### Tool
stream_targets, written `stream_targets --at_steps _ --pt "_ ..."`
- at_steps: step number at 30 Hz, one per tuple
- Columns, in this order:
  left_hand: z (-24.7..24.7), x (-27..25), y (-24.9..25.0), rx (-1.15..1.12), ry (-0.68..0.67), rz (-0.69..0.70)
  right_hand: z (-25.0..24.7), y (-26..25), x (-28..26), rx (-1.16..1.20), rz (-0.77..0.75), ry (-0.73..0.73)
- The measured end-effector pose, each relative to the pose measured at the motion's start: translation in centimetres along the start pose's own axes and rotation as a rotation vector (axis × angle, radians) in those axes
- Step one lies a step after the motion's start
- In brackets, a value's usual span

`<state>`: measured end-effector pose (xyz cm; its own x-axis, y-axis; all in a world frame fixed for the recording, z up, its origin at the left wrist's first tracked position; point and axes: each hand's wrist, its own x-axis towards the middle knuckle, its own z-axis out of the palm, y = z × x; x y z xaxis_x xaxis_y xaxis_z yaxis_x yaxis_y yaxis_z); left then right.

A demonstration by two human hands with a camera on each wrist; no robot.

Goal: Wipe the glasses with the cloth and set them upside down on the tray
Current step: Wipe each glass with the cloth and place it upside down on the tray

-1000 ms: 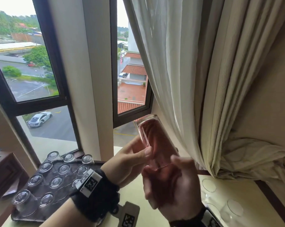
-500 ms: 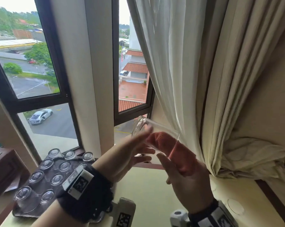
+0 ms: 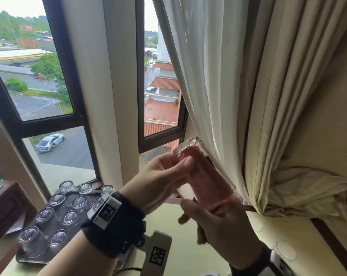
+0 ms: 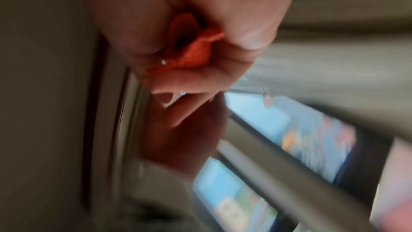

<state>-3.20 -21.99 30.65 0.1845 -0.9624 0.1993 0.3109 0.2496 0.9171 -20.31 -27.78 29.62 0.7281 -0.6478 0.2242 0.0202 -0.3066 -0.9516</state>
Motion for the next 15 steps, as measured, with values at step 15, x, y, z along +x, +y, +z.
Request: stream_targets --at_steps 15 --pt "1.1 0.4 -1.8 -0.027 0.127 -0.019 -0.1 0.6 -0.3 -0.201 -0.034 0.038"
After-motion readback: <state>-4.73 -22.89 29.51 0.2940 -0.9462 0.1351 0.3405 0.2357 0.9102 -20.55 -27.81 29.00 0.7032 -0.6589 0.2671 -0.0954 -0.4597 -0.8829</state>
